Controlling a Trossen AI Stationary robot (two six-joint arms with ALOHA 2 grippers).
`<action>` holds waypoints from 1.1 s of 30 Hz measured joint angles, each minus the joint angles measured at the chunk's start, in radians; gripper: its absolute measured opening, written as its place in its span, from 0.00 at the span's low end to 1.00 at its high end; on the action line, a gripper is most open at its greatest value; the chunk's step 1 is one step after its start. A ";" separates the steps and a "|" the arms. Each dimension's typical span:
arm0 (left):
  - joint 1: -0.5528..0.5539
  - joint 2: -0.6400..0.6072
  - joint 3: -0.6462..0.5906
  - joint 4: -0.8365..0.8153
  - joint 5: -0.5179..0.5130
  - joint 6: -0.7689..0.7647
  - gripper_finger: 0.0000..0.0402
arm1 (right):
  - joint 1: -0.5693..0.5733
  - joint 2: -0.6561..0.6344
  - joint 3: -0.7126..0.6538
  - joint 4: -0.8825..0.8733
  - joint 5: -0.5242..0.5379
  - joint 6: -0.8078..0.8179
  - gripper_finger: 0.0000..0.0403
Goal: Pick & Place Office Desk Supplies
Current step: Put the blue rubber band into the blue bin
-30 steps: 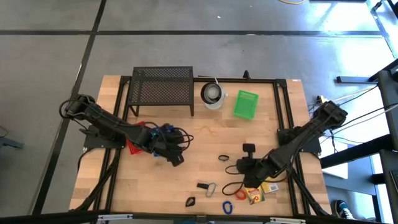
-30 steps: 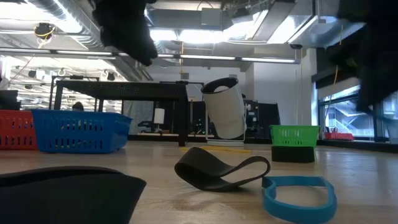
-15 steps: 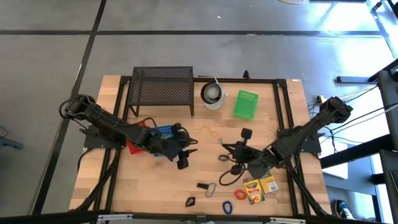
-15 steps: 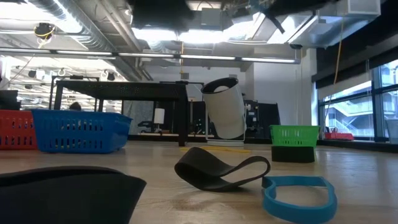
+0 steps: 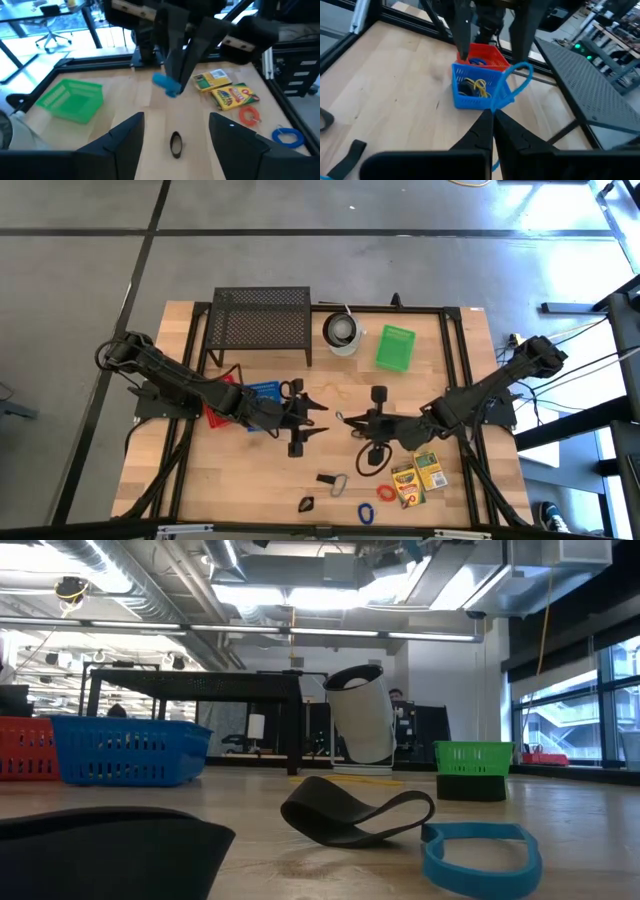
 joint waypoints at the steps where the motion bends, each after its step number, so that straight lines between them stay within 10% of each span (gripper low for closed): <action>1: 0.000 0.000 0.000 0.005 0.002 0.000 0.56 | -0.005 0.000 0.000 0.008 -0.016 -0.004 0.02; 25: 0.030 0.062 0.000 0.220 0.074 0.095 0.61 | -0.054 0.000 0.000 0.128 -0.135 -0.109 0.02; 33: 0.030 0.070 0.000 0.258 0.058 0.095 0.37 | -0.053 0.000 0.000 0.127 -0.135 -0.109 0.02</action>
